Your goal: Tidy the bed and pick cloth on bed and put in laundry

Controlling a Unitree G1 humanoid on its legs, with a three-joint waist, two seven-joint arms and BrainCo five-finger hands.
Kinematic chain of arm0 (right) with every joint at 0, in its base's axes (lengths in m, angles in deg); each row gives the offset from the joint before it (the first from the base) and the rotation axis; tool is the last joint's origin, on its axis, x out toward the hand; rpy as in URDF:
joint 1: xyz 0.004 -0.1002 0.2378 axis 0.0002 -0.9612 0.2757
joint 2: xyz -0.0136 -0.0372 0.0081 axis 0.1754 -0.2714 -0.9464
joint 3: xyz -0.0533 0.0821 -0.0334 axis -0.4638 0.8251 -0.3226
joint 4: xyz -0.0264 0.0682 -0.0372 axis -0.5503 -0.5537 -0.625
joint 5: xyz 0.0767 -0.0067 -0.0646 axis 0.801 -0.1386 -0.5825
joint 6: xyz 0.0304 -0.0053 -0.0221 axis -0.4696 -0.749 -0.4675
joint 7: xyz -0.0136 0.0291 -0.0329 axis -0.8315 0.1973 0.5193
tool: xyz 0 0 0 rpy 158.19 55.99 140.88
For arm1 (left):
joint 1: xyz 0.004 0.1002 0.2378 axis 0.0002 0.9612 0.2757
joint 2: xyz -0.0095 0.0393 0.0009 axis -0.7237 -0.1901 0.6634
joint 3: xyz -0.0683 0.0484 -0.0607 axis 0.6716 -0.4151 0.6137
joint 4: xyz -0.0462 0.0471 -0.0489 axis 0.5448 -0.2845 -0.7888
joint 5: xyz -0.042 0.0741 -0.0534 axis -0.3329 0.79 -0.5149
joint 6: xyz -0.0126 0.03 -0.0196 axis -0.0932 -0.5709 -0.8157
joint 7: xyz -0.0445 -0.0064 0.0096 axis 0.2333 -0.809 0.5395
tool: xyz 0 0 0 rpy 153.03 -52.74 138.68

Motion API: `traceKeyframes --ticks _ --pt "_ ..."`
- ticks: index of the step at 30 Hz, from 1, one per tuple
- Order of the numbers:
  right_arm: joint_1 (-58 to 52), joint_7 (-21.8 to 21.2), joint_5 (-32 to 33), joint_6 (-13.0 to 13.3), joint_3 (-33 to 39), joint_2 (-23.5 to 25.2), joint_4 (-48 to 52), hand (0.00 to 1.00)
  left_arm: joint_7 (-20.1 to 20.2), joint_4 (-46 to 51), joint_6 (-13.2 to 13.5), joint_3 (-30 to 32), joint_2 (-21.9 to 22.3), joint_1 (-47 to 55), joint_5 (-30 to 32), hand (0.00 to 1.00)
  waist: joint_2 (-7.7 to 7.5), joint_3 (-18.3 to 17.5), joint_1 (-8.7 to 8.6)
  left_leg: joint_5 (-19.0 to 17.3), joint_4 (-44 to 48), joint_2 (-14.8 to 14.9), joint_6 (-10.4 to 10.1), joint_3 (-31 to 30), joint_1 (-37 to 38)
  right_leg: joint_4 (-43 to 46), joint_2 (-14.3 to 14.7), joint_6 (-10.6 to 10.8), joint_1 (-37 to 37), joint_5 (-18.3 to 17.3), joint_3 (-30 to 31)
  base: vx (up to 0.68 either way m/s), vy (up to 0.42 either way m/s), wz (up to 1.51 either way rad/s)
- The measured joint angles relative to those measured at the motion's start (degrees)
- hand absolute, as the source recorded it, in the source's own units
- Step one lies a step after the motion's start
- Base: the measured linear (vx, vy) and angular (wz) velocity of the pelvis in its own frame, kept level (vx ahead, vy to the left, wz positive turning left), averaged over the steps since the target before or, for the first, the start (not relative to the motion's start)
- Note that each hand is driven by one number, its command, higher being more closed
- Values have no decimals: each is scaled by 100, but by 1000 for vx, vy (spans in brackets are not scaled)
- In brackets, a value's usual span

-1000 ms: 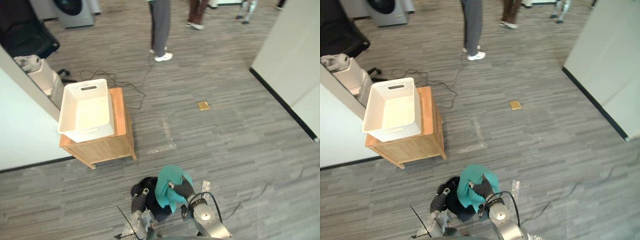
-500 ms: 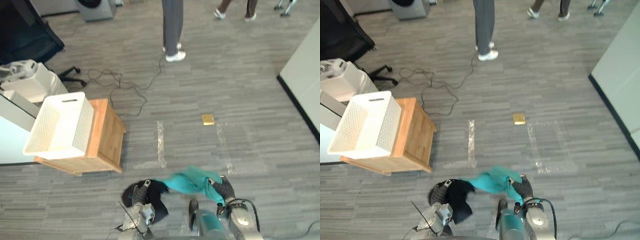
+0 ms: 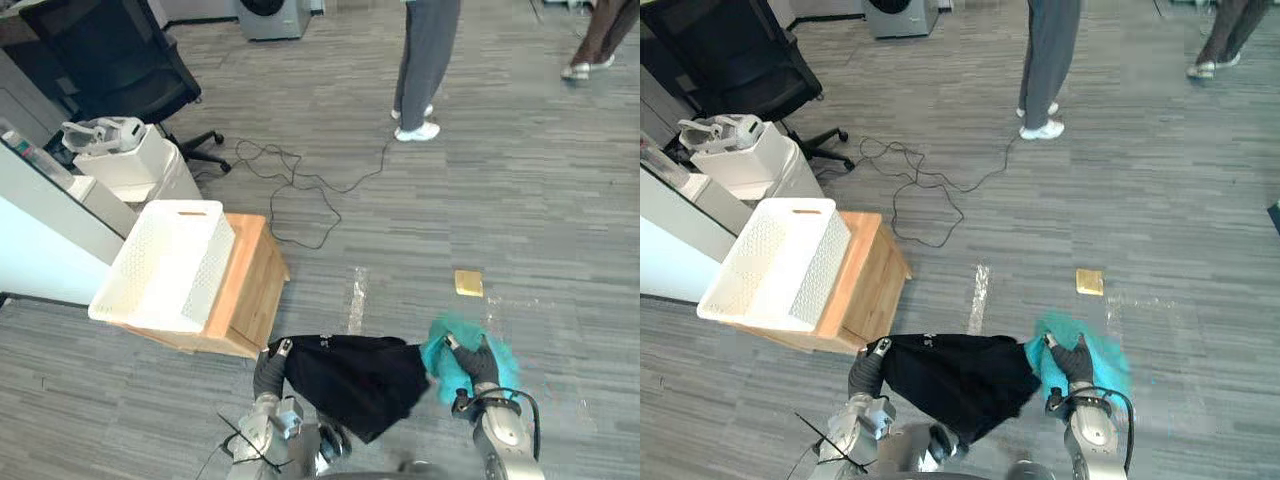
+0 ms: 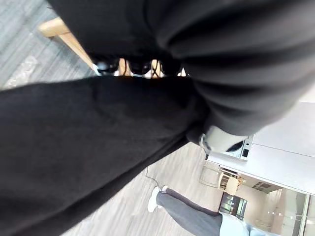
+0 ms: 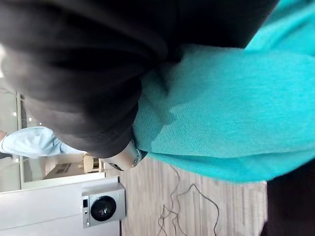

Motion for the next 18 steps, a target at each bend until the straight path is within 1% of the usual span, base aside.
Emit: traceKeyframes --ticks 1,3,5,6,7,8,9,10,11,12,13,14,15,16,17,18 --pt "-18 18 -4 0 9 146 -17 100 -1 -5 -25 12 -148 -45 64 100 -86 -15 -121 -53 -6 -65 69 -274 204 1029 -76 4 -308 5 168 593 48 123" --pt "21 79 -3 14 11 218 -24 100 -2 1 -26 54 -291 -78 203 100 -57 -7 -207 -55 -161 -52 71 -635 506 1638 -80 -98 -660 -51 124 437 -37 112" --pt "71 112 -1 37 14 221 -24 100 -11 11 -24 142 -380 -121 247 100 -49 -4 -202 -53 -302 -38 65 -947 784 1415 -82 -218 -912 -131 9 365 -97 92" --pt "81 124 2 79 16 224 -24 100 -11 22 -19 214 -397 -120 247 100 -40 -4 -212 -71 -343 -17 27 -1112 924 928 -67 -310 -1011 -201 -32 333 -171 85" --pt "83 127 5 108 16 229 -23 100 -13 42 -11 248 -414 -124 247 100 -33 4 -217 -101 -350 7 -81 -1244 995 387 -26 -400 -1111 -253 -33 330 -201 88" --pt "118 129 6 112 22 226 -24 100 -13 61 -3 248 -426 -132 246 100 -8 5 -217 -182 -350 87 -220 -1350 1070 -221 99 -434 -1170 -259 6 316 -260 76" --pt "134 131 12 112 19 247 -23 100 -15 62 2 249 -435 -179 245 100 62 20 -215 -289 -348 230 -398 -1475 1118 -1244 338 -479 -1253 -203 204 295 -309 79" --pt "180 130 38 112 16 283 -16 100 -16 62 4 249 -438 -248 242 100 86 27 -228 -421 -321 381 -620 -1537 1143 -2286 537 -564 -1309 99 539 285 -320 71" --pt "168 133 64 112 16 311 -17 100 -16 61 6 248 -449 -280 241 100 65 27 -233 -482 -301 443 -717 -1573 1166 -2691 584 -580 -1302 297 722 297 -372 66" --pt "126 134 64 110 -22 350 -12 100 -18 64 7 259 -470 -283 241 100 -32 18 -222 -656 -243 553 -974 -1579 1309 -3175 619 -714 -1285 650 998 335 -438 44" --pt "55 139 66 108 -109 382 39 100 -24 85 9 310 -472 -213 239 100 -170 -39 -208 -842 -140 608 -1170 -1565 1427 -3222 598 -797 -1267 759 1110 487 -715 28" --pt "-41 144 64 104 -272 367 221 100 -89 117 9 368 -353 -90 232 100 -168 -89 -178 -1245 118 918 -1415 -1522 1687 -2675 694 -499 -1261 1091 1015 423 -640 6" --pt "-48 144 63 103 -407 311 334 100 -111 123 6 387 -221 13 233 100 26 -147 -157 -1351 363 1245 -1516 -1506 1724 -2412 950 -601 -1235 837 807 366 -527 3" --pt "-43 146 63 103 -444 303 442 100 -104 138 6 408 -121 31 234 100 180 -193 -173 -1351 721 1441 -1511 -1478 1595 -2342 1061 -699 -1188 723 705 346 -476 34" --pt "-45 137 61 110 -497 209 811 100 -104 285 9 274 100 37 228 100 239 -108 -199 -1040 2241 1866 -1085 -1528 862 -2298 1162 -850 -1004 503 453 276 -379 36" --pt "-45 136 61 110 -497 208 823 100 -99 289 10 271 95 34 230 100 235 -100 -199 -1021 2298 1881 -1078 -1532 823 -2300 1163 -856 -987 499 446 302 -459 65"
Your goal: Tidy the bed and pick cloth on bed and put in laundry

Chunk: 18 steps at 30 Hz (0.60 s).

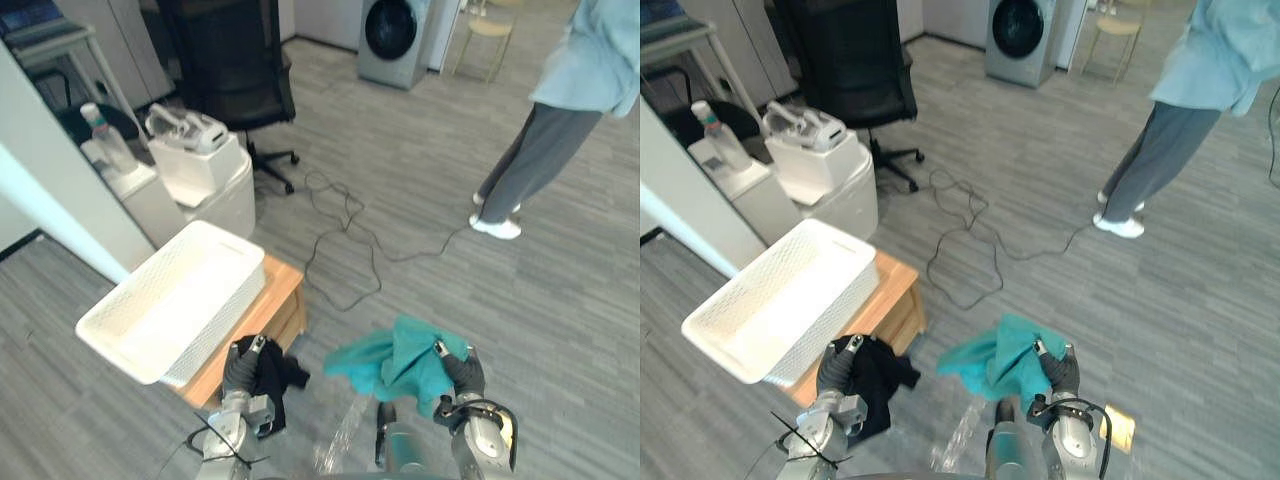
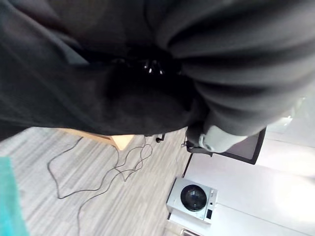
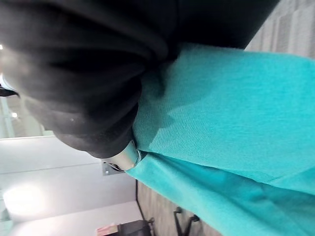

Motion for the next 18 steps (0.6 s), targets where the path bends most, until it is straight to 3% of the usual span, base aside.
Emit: traceKeyframes --ticks 1,2,5,6,9,11,12,13,14,16,18 --pt "11 8 -11 1 -6 -34 306 100 81 159 0 -131 -25 -2 -18 100 3 157 19 304 1306 392 81 62 -607 -114 15 -71 373 -94 -238 225 -316 58" --pt "32 67 -10 19 14 -46 447 100 112 219 5 -163 -20 74 -28 100 -25 220 34 297 1843 648 72 514 -782 -365 13 -152 824 -112 -414 284 -382 69" --pt "151 194 -10 152 62 -132 479 100 149 214 9 -287 -10 184 -126 100 -28 226 63 267 1663 650 105 1373 -956 -1011 -23 -155 1530 -118 -715 269 -263 61" --pt "304 206 -14 175 158 -226 402 100 244 212 15 -298 -12 155 -124 100 58 178 101 263 943 370 102 1685 -1127 -1274 -40 -136 1709 -87 -945 282 -122 61" --pt "539 211 -16 169 468 -397 -92 100 282 192 9 -317 -20 124 -121 100 120 138 112 371 -844 -121 125 2311 -1133 -1552 -41 -99 2010 -35 -1445 311 -24 87" --pt "550 222 -14 145 617 -422 -241 100 317 180 1 -325 -22 121 -123 100 126 133 134 826 -1383 -238 322 2449 -1080 -1561 -48 -26 2110 -70 -1639 241 46 65" --pt "548 224 -13 123 687 -424 -285 100 333 145 -3 -314 -52 86 -123 100 90 135 155 1070 -1498 -370 507 2456 -983 -1565 -146 94 2248 -105 -1737 284 88 66" --pt "529 219 -13 121 711 -380 -285 100 347 146 -5 -315 -81 74 -123 100 -13 126 151 1047 -1571 -515 571 2437 -934 -1616 -232 185 2380 -86 -1821 277 98 64" --pt "526 216 -13 121 728 -343 -286 100 352 146 -5 -316 -101 57 -123 100 -64 110 157 1023 -1579 -574 606 2413 -929 -1645 -269 213 2430 -83 -1868 243 124 65" --pt "482 185 -7 121 739 -148 -285 100 375 146 -14 -321 -229 18 -116 100 -333 -37 163 1000 -1859 -954 628 2169 -914 -1551 -520 378 2501 -134 -2046 247 161 70" --pt "434 180 -7 121 753 -68 -313 100 387 131 -57 -324 -298 -1 -104 100 -382 -52 147 994 -2246 -1228 650 1961 -728 -717 -814 446 2326 -178 -2061 222 198 84"
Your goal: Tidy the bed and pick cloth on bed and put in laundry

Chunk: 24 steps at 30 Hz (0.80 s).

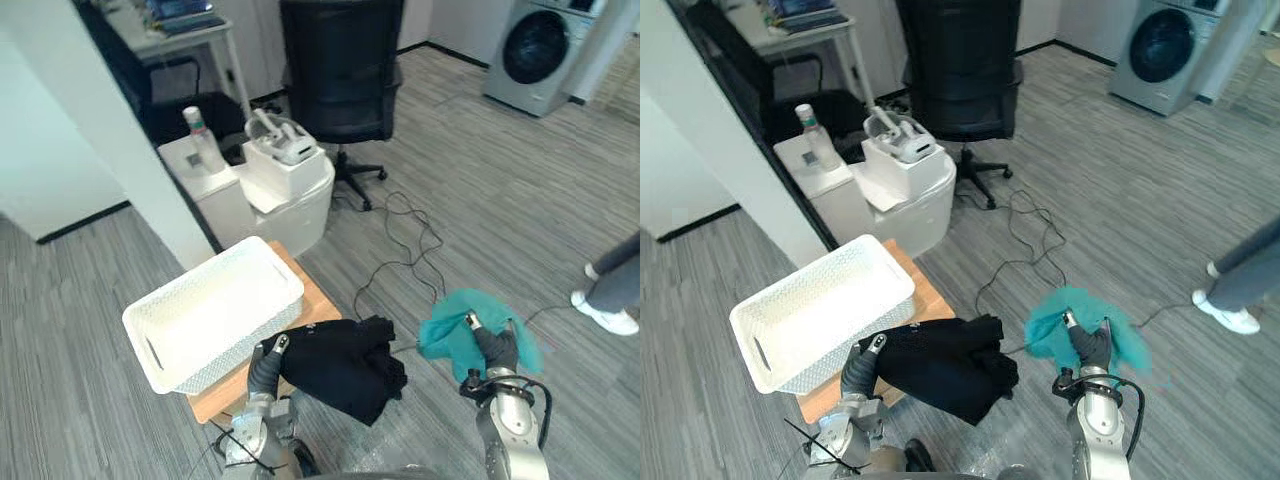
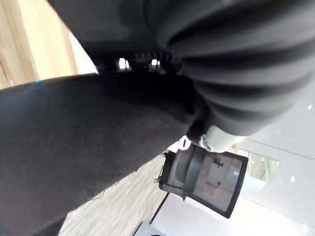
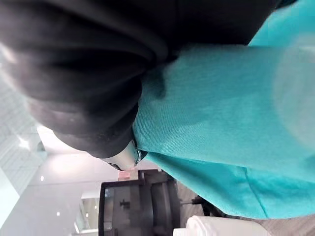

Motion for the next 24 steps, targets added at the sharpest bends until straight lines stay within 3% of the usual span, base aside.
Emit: traceKeyframes --ticks 1,3,4,5,6,9,10,11,12,14,16,18,21,24 --pt "-66 -10 -3 1 -4 0 -17 100 21 4 -28 -12 -4 0 57 100 -8 -3 -10 59 -296 -210 53 -247 193 1197 -340 -87 -394 56 70 199 187 92" --pt "-100 -43 -16 0 -7 41 -90 100 55 0 -87 -11 -98 10 108 100 -58 13 -90 178 -533 -455 195 -556 446 2692 -735 -391 -1039 281 544 210 80 114" --pt "-102 -90 -51 -11 -12 109 -141 100 69 -2 -123 -1 -295 -31 131 100 -83 -2 -221 183 -545 -498 214 -960 476 3370 -606 -188 -1545 -103 1128 315 47 137" --pt "-102 -95 -52 -11 -12 125 -140 100 67 -1 -122 39 -356 -50 150 100 -46 19 -244 184 -545 -480 213 -1075 483 3364 -482 -126 -1684 -242 1299 237 8 135" --pt "-96 -97 -53 -9 -11 154 -135 100 64 2 -117 76 -447 -68 164 100 7 51 -257 184 -543 -473 212 -1235 491 3142 -294 -40 -1843 -379 1509 204 -15 105" --pt "-104 -86 -47 -3 -12 278 -35 100 87 -4 -117 85 -605 -77 161 100 -92 3 -300 171 -552 -583 163 -1692 502 1370 48 60 -1920 -509 2049 177 -96 100" --pt "-171 -87 -43 0 -22 299 88 100 105 -5 -117 93 -638 -68 156 100 -250 -54 -294 74 -423 -668 16 -1683 419 366 105 -102 -1796 -169 2341 57 -106 59" --pt "-187 -85 -42 2 -24 325 169 100 108 -4 -118 95 -663 -65 156 100 -324 -48 -290 -48 -352 -717 -85 -1650 407 101 76 -181 -1717 50 2449 59 -175 53" --pt "-247 -82 -42 -1 -19 347 263 100 110 -88 -120 129 -655 -59 146 100 -390 -48 -274 -400 -51 -566 -106 -1255 445 -116 49 227 -1529 325 2505 53 -175 19" --pt "-365 -71 -43 -18 -19 292 578 100 112 -99 -136 168 -429 115 135 100 -178 -123 -269 -609 363 -80 -291 -746 381 -382 272 114 -1349 351 2445 155 -182 -8" --pt "-369 -55 -49 -17 32 233 1115 100 120 -102 -149 190 -209 174 112 100 -10 -207 -283 -721 508 123 -365 -717 337 -641 455 94 -1207 477 2408 157 -80 -14" --pt "-283 -27 -51 7 91 182 1525 100 125 -98 -146 224 -129 127 96 100 24 -274 -290 -696 474 161 -372 -732 321 -845 512 60 -1138 571 2379 145 -50 -1" --pt "155 31 -58 13 104 -69 1754 100 129 -123 -147 240 -144 30 25 100 -127 -313 -279 -657 336 117 -415 -746 327 -1175 518 81 -1028 737 2357 109 2 1" --pt "852 34 -140 14 -66 -339 1753 100 162 -166 -152 233 -168 9 -52 100 -186 -358 -196 -595 139 -6 -387 -745 452 -1472 466 138 -852 920 2361 44 57 2"
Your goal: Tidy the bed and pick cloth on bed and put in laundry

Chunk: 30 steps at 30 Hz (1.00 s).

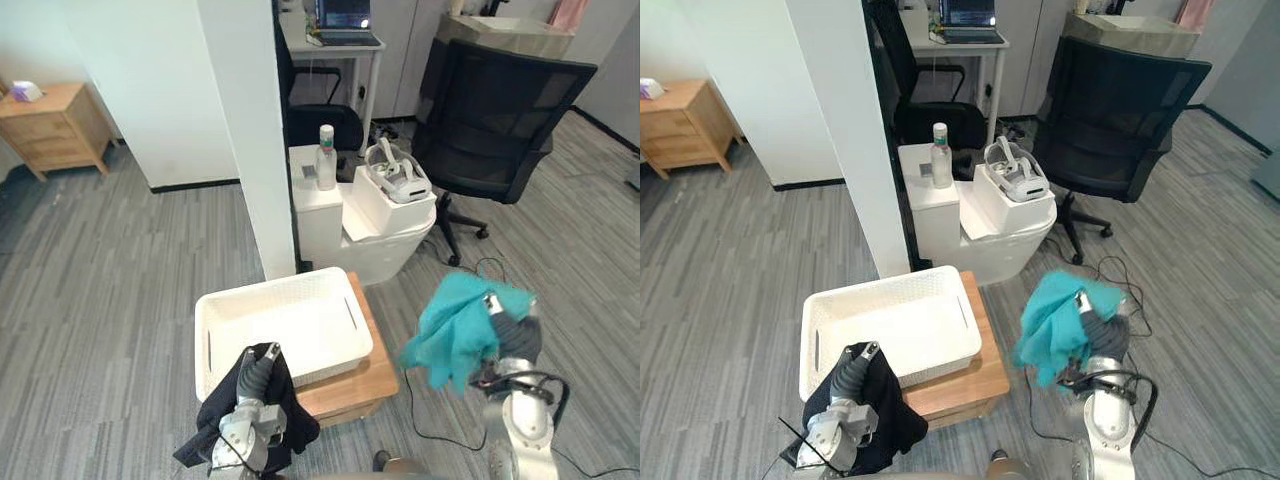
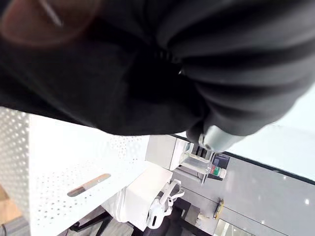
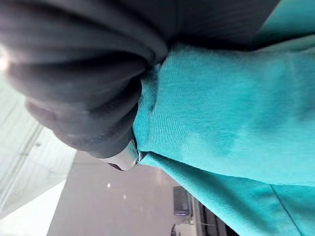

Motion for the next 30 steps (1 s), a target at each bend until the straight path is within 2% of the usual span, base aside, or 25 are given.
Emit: traceKeyframes --ticks 1,6,8,11,16,23,25,30 --pt "277 0 -88 0 -127 -147 -1 100 5 -35 0 23 -4 -27 -59 100 4 -10 67 35 -75 -29 20 -2 47 -98 -2 -7 47 104 -2 6 61 2" --pt "1673 -17 -139 12 -904 -544 -257 100 6 -39 -25 -2 -51 -32 -100 100 -42 -38 109 287 -454 -182 71 -132 169 -261 -70 -7 121 350 -137 -31 41 18" --pt "2211 -13 -140 15 -983 -665 -678 100 7 -39 -28 -4 -50 -57 -161 100 -50 -43 228 392 -579 -221 109 -190 174 -294 -82 13 114 462 -164 -93 39 15" --pt "2540 0 -146 -28 -1122 -755 -1049 100 -1 -39 -30 5 -76 -64 -210 100 -60 -49 287 549 -768 -291 146 -280 171 -343 -112 -46 109 543 -245 -105 24 17" --pt "2880 -8 -157 -131 -1390 -747 -1537 100 -4 -38 -32 -3 -93 -61 -324 100 -90 -50 374 769 -1099 -428 189 -342 160 -411 -191 -26 105 557 -318 -143 7 11" --pt "3200 0 -156 -183 -1562 -661 -2412 100 -7 -32 -30 0 -94 -63 -424 100 -113 -41 374 1219 -1841 -585 171 -452 325 -455 -197 -18 34 545 -437 -117 -15 8" --pt "3266 2 -157 -291 -1563 -551 -2747 100 -5 -28 -30 -5 -88 -64 -435 100 -113 -31 372 1313 -1921 -597 160 -488 302 -475 -196 -24 9 531 -459 -57 -17 9" --pt "3280 10 -159 -387 -1571 -368 -3138 100 40 45 -31 -4 -87 -73 -489 100 -6 67 354 1392 -1918 -609 172 -588 233 -482 -216 -25 3 513 -573 -36 -20 11"
